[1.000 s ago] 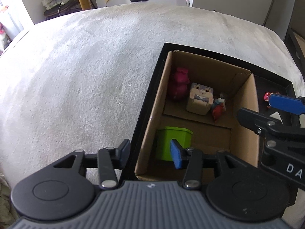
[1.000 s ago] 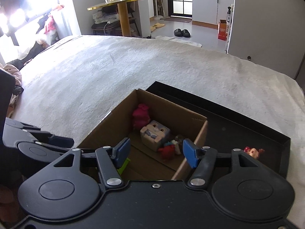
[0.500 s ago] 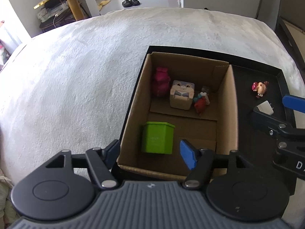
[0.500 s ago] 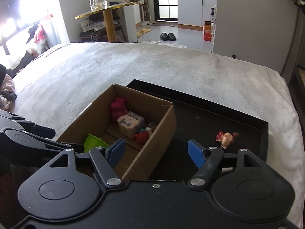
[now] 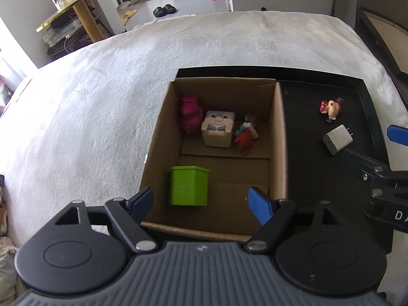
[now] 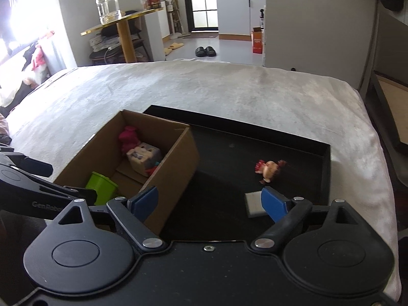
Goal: Organize rigid objects
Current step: 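Withdraw the right tool from the box back over the tray, then lower the right tool onto the white charger and close on it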
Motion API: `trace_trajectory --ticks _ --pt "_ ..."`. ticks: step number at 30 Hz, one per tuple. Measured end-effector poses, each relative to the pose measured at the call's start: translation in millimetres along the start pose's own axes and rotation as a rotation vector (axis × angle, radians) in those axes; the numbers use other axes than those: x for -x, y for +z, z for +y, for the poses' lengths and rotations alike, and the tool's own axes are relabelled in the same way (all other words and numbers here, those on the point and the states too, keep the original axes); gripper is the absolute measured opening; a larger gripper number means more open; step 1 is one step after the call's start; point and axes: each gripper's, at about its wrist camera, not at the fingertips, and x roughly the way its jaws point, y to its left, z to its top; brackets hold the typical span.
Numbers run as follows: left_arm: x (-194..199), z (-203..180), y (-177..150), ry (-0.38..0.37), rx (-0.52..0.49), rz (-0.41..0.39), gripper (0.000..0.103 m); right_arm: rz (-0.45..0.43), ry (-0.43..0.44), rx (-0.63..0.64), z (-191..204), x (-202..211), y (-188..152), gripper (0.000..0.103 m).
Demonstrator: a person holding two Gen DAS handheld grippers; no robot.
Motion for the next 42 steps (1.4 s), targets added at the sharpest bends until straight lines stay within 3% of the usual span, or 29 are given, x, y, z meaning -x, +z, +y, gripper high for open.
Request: trace_trajectory --ticks 20,30,42 --pt "-2 -55 10 0.027 -0.109 -0.008 0.082 0.009 -0.045 0.014 -48 -15 -18 0.091" --pt "-2 -76 18 0.041 -0.149 -0.092 0.081 0.017 -0.052 0.020 -64 -34 -8 0.091" --pt "-32 -93 21 0.080 -0.199 -0.076 0.069 0.040 -0.045 -0.029 -77 -67 -29 0.086"
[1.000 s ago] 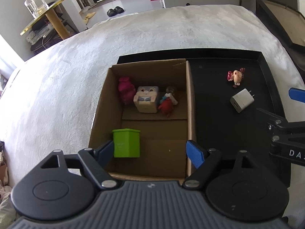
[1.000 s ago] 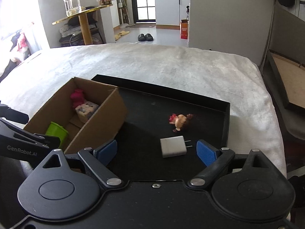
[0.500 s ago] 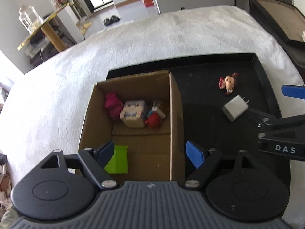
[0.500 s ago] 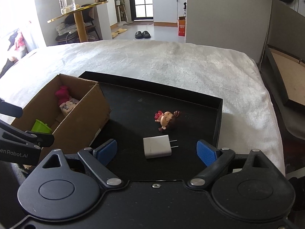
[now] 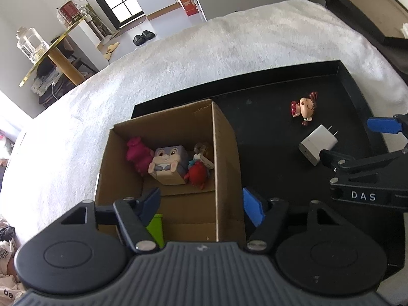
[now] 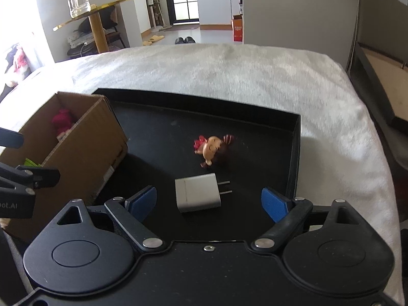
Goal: Organize rigid objects
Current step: 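Lower the right tool onto the white charger and close on it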
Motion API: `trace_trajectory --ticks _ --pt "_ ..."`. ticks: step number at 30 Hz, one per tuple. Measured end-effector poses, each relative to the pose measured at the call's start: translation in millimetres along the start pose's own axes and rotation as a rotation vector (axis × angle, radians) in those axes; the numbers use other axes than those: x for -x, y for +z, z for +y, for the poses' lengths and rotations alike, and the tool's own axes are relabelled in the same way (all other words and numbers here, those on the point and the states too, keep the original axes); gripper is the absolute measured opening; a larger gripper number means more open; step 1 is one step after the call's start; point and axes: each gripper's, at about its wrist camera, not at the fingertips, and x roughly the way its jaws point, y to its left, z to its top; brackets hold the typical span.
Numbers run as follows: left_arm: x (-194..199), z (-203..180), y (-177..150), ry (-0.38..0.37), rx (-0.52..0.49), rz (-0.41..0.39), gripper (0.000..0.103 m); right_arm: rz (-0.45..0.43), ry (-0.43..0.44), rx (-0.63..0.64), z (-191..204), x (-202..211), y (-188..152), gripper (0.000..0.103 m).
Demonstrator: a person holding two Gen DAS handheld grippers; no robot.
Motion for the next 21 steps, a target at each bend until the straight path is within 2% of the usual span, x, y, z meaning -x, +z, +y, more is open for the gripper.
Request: trace_trajectory --ticks 4,9,14,16,18,19,21 --pt "-10 -5 1 0.024 0.008 0.015 0.059 -0.001 -0.042 0.067 9 -6 -3 0.085" --pt "-18 -11 3 0.031 0.006 0.021 0.052 -0.006 -0.034 0.117 18 -9 -5 0.084" --pt "-22 -14 3 0.023 0.003 0.022 0.044 0.010 -0.022 0.112 19 -18 -5 0.072" --pt "-22 -18 3 0.026 -0.010 0.017 0.039 0.011 -0.023 0.106 20 -22 -5 0.070" --pt "-21 -18 3 0.017 -0.002 0.018 0.032 0.015 -0.025 0.101 19 -25 -4 0.059" --pt "-21 -18 3 0.009 0.008 0.020 0.027 0.026 -0.020 0.102 18 -26 -4 0.046" --pt "-20 -19 3 0.003 0.014 0.018 0.021 0.033 -0.022 0.103 18 -25 -5 0.046"
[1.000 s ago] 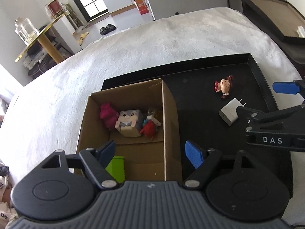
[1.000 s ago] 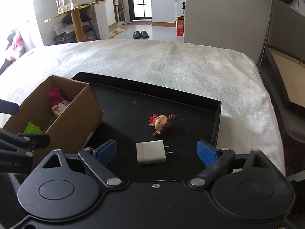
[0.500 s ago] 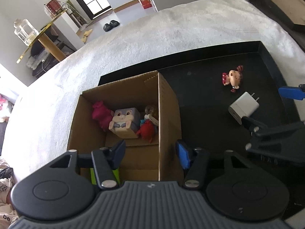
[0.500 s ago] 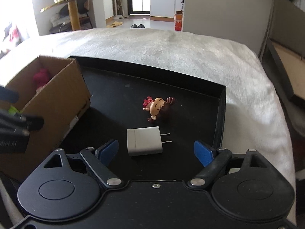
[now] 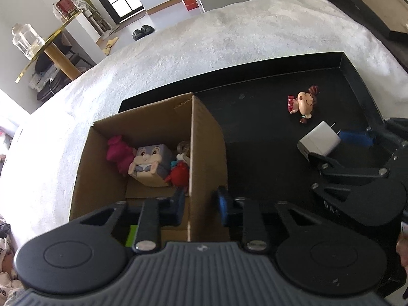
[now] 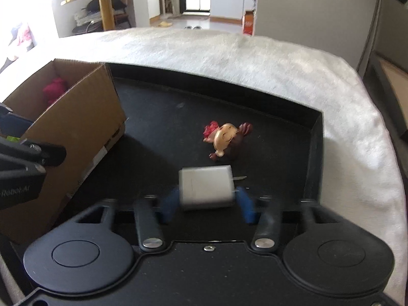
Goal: Organize rigid objects
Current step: 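Lower the right tool onto the white charger and close on it, then lift the white charger with the right tool and carry it over the box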
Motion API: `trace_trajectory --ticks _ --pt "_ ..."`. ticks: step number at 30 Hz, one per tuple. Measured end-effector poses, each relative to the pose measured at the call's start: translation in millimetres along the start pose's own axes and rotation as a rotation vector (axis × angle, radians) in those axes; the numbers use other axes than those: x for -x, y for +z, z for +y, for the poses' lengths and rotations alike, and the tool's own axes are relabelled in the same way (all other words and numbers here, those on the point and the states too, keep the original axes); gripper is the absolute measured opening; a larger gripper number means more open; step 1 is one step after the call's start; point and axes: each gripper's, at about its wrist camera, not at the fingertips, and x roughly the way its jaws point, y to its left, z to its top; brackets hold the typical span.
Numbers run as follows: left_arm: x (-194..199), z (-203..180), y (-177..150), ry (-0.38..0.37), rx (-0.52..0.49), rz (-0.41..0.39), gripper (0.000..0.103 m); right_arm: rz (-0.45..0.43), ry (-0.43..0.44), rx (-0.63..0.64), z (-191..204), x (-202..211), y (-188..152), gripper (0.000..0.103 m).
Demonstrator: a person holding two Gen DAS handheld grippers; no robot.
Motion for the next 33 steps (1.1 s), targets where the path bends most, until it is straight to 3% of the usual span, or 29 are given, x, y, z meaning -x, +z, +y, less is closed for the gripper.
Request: trace_trajectory --ticks 12,17,23,25,26,28,33 --pt "2 -2 -3 0.004 0.009 -0.022 0.019 0.048 -0.021 0.058 7 22 -20 0.046" --pt "2 -2 -3 0.007 0.008 -0.019 0.019 0.039 -0.042 0.050 4 21 -19 0.073" --pt "1 -2 -3 0.003 0.006 -0.014 0.019 0.020 -0.076 0.059 3 10 -14 0.083" --pt "1 -2 -3 0.002 0.002 -0.013 0.019 0.021 -0.067 0.058 3 7 -15 0.079" --pt "1 -2 -3 0.001 0.001 -0.011 0.019 0.019 -0.053 0.056 3 8 -15 0.064" --pt "1 0 -2 -0.010 0.007 -0.001 0.019 0.044 -0.034 0.029 1 7 -13 0.046" --pt "8 6 -4 -0.031 0.011 0.005 0.019 0.049 0.023 0.021 4 19 -12 0.045"
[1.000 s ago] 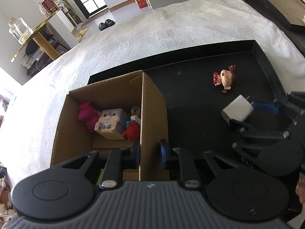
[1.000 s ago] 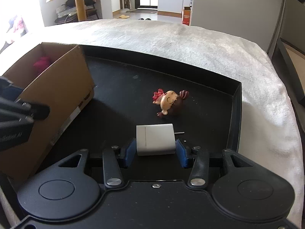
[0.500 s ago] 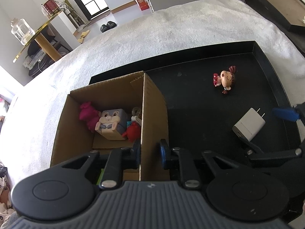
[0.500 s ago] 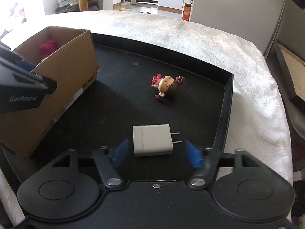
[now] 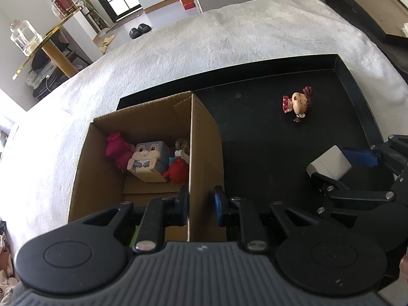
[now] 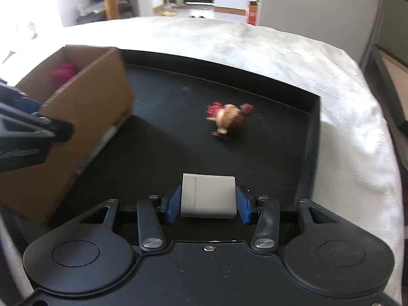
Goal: Organize rigid objects
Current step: 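Lift the white charger with the right tool and carry it over the box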
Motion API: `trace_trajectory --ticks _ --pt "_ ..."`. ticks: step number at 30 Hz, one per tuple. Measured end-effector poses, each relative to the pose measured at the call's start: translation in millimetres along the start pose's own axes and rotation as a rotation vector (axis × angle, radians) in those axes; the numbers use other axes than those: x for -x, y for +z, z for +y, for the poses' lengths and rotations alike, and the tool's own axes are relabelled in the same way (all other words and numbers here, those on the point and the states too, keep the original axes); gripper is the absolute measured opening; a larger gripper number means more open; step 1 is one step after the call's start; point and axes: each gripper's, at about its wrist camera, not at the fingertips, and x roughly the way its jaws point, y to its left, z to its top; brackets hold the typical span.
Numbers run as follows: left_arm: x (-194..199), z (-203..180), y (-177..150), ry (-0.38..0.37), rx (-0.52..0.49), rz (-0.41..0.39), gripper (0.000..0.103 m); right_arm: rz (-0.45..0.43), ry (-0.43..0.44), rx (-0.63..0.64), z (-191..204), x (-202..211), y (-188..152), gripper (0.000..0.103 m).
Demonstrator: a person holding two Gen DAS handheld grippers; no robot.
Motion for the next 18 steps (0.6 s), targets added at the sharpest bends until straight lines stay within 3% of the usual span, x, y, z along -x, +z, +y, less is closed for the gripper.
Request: trace_trajectory --ticks 18 --pt "41 45 -10 -0.100 0.106 -0.039 0.023 -0.066 -0.064 0.024 30 62 30 0.045"
